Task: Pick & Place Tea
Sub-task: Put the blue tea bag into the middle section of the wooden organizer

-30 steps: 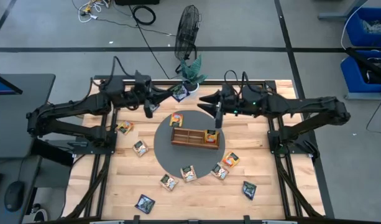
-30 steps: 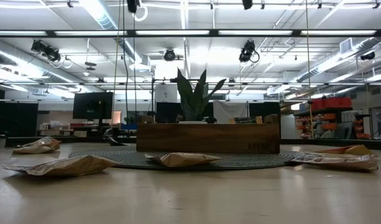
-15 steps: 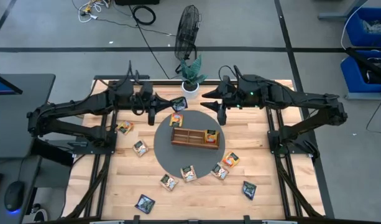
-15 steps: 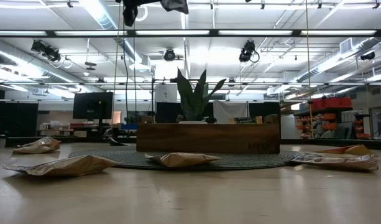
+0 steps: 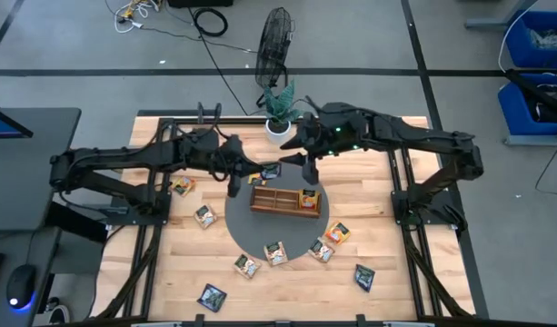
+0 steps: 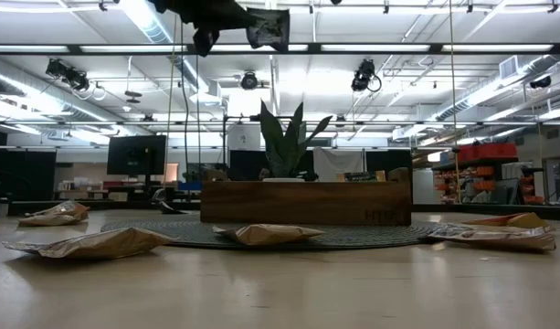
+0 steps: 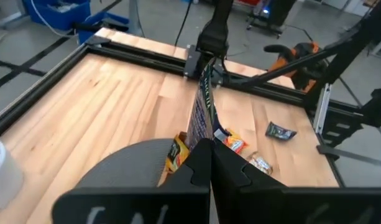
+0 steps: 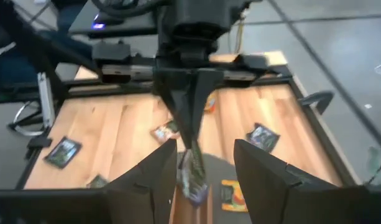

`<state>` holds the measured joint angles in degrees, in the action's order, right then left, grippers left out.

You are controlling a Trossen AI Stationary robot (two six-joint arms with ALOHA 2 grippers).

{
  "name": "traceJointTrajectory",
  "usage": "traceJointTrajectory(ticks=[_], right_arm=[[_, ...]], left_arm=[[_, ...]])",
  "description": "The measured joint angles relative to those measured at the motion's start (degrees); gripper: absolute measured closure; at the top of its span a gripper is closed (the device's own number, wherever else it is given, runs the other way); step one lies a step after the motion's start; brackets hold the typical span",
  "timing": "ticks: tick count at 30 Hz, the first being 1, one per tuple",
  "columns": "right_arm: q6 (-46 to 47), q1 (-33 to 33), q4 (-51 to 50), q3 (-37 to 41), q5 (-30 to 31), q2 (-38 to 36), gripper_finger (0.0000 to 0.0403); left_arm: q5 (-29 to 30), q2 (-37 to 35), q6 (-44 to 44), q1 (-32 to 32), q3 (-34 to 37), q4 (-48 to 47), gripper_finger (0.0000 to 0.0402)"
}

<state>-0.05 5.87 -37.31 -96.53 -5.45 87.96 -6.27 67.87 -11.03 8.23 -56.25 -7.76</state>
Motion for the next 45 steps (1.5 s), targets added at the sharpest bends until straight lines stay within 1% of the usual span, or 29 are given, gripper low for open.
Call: traceJointTrajectory(ticks=[4, 9, 17, 25, 33, 35, 38, 43, 45], right_arm=[[-0.1, 0.0, -2.5, -1.2, -0.4, 3.5, 0.0237], [-0.2, 0.0, -2.4, -1.4, -3.2, 5.6, 0.0237], [0.0, 0.0, -3.0, -1.4, -3.1, 6.5, 0.0241], [0.5, 0.4, -4.1, -1.4, -3.2, 7.0, 0.0298], [0.0, 0.4, -3.8, -1.4, -3.1, 7.7, 0.0332], [-0.3, 0.5, -4.1, -1.4, -3.2, 7.7, 0.0351], [-0.5, 0.7, -5.0, -1.4, -5.3, 7.7, 0.039], [0.2, 0.7, -5.6, -1.4, -5.8, 7.9, 0.0398], [0.3, 0.7, -5.8, -1.4, -5.0, 7.9, 0.0399]], left_arm=[[-0.1, 0.5, 0.4, -0.5, 0.0, 0.2, 0.0401], [0.0, 0.5, 1.2, -0.4, 0.0, 0.2, 0.0401], [0.0, 0.5, 1.3, -0.4, 0.0, 0.2, 0.0401], [0.0, 0.5, 1.9, -0.4, 0.0, 0.2, 0.0401], [0.0, 0.4, 2.4, -0.5, 0.0, -0.1, 0.0401], [0.0, 0.4, 2.5, -0.4, 0.0, -0.2, 0.0401], [0.0, 0.4, 2.6, -0.4, 0.0, 0.1, 0.0401], [0.0, 0.4, 2.7, -0.4, 0.0, 0.1, 0.0399], [0.0, 0.4, 2.8, -0.4, 0.0, 0.2, 0.0393]])
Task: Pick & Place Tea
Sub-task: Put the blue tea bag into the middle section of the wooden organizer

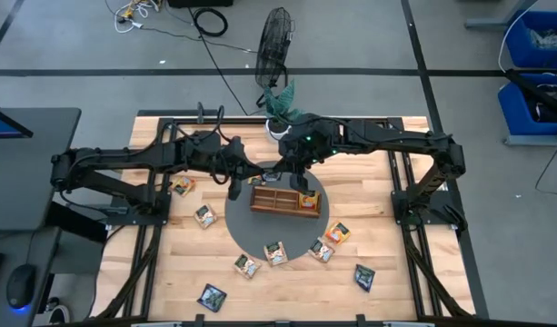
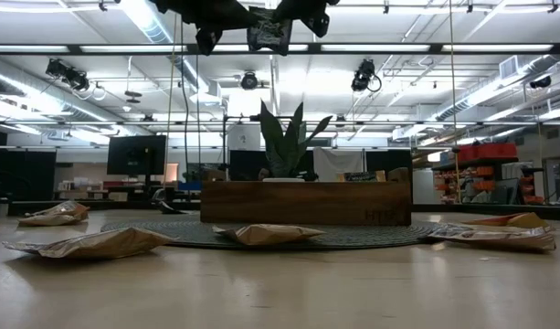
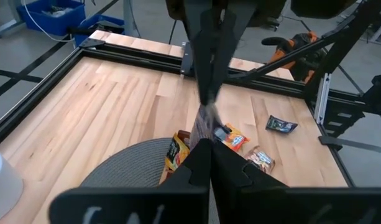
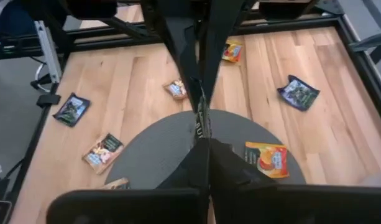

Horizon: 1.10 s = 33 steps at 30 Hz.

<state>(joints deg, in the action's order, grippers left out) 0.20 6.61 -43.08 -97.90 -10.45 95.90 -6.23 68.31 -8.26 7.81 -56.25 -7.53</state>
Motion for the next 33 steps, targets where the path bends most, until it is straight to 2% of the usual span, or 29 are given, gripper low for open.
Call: traceJointTrajectory(ticks=[10, 14, 19, 25, 33], right_arm=[[1.0, -0.1, -3.4, 0.0, 4.5, -0.7, 0.0402], [1.2, -0.1, -3.4, 0.1, 4.5, -0.8, 0.0402], [2.3, -0.9, 0.8, 4.9, 6.6, -2.6, 0.0403], [6.3, -2.2, 13.2, 18.0, 10.9, -9.5, 0.0403], [7.3, -4.7, 17.5, 27.0, 16.0, -11.7, 0.0403]], left_arm=[[1.7, -2.1, 0.0, 2.1, -0.1, -0.9, 0.0299], [2.0, -4.2, -0.1, 4.1, -0.1, -2.0, 0.0276], [2.2, -7.6, -0.1, 6.2, -0.1, -3.0, 0.0267], [2.2, -12.5, 0.0, 8.6, -0.1, -3.9, 0.027], [2.2, -17.3, -0.3, 11.6, -0.1, -4.0, 0.027]])
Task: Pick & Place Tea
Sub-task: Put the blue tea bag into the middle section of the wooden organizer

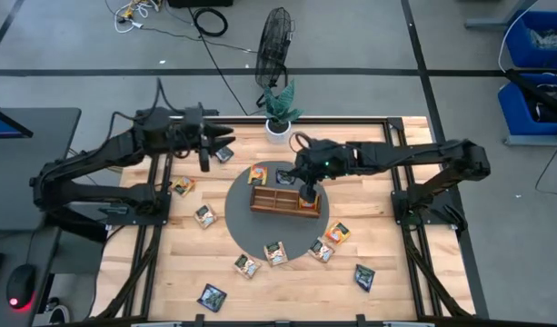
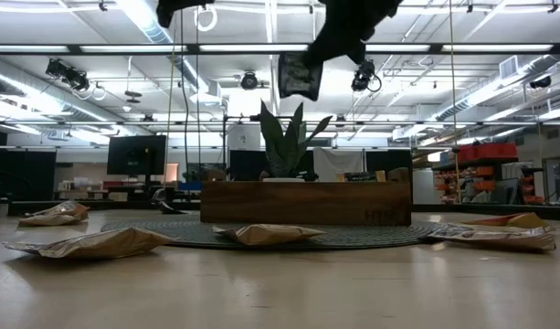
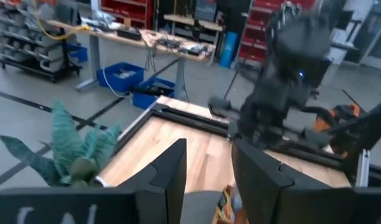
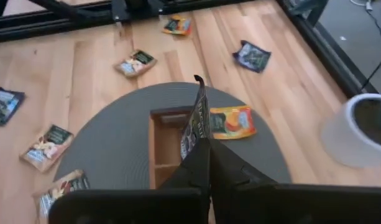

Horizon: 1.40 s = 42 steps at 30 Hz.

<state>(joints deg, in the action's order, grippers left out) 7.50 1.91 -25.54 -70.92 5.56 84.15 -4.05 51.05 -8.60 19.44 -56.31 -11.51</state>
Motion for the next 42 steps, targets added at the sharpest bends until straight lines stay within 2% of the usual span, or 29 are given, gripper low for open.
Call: traceJointTrajectory(ticks=[4, 16, 28, 42], right_arm=[[1.5, -1.3, 3.0, 4.3, 3.0, 0.1, 0.0403], [3.0, -2.8, 14.1, 15.6, 5.5, 0.5, 0.0403], [2.4, -2.9, 20.2, 16.7, 6.1, 6.6, 0.0403], [0.2, -2.9, 22.4, 16.7, 6.1, 12.1, 0.0403]], left_arm=[[0.1, -2.0, -0.7, 0.6, 0.0, 0.1, 0.0271], [2.4, -5.2, -2.4, 1.0, 0.0, 0.3, 0.0271], [3.4, -5.1, -4.0, 1.0, 0.0, 0.3, 0.0271], [3.4, -5.1, -4.3, 1.0, 0.0, 0.3, 0.0271]])
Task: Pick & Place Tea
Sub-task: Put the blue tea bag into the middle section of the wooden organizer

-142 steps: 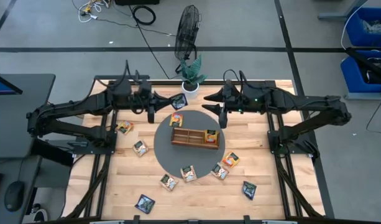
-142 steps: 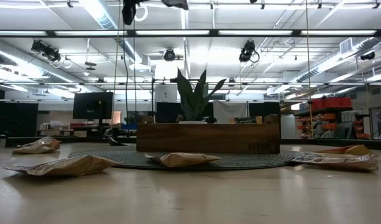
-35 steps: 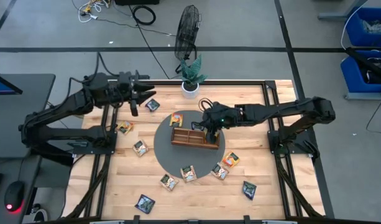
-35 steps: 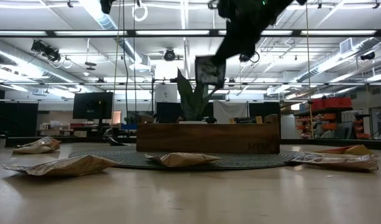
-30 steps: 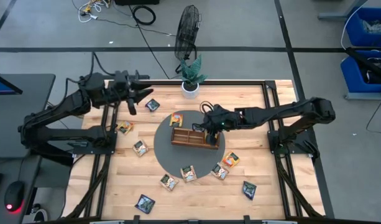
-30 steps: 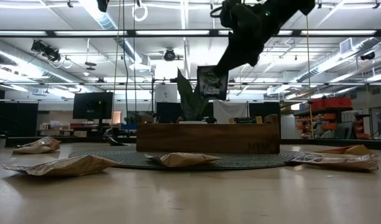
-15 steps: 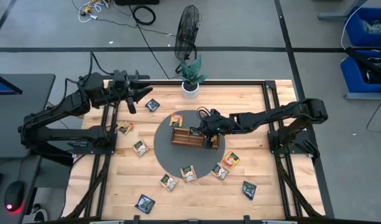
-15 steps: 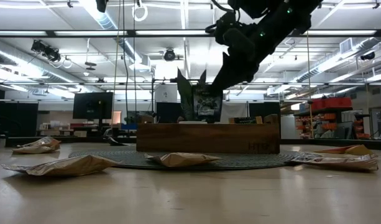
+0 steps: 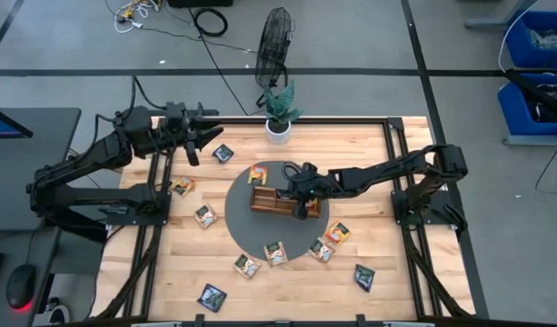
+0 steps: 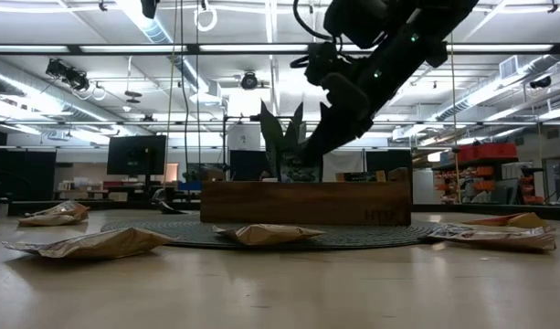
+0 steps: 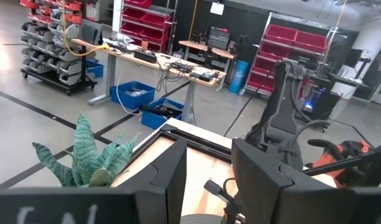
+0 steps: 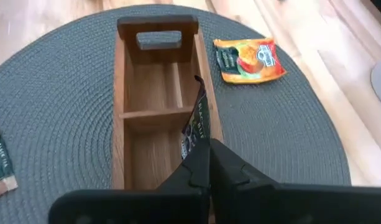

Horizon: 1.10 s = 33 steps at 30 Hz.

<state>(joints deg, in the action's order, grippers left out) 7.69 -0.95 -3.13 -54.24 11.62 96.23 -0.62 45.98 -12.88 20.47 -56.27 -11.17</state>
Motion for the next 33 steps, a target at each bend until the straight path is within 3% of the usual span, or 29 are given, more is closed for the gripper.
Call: traceJointTrajectory(ticks=[11, 33], right_arm=[[-0.1, 0.0, 0.5, 0.0, -0.1, 0.9, 0.0395], [2.8, 0.0, 0.0, 0.0, -0.1, -2.6, 0.0245]], left_arm=[[0.0, 0.0, 0.0, 0.0, 0.0, 0.0, 0.0271], [0.0, 0.0, 0.0, 0.0, 0.0, 0.0, 0.0271]])
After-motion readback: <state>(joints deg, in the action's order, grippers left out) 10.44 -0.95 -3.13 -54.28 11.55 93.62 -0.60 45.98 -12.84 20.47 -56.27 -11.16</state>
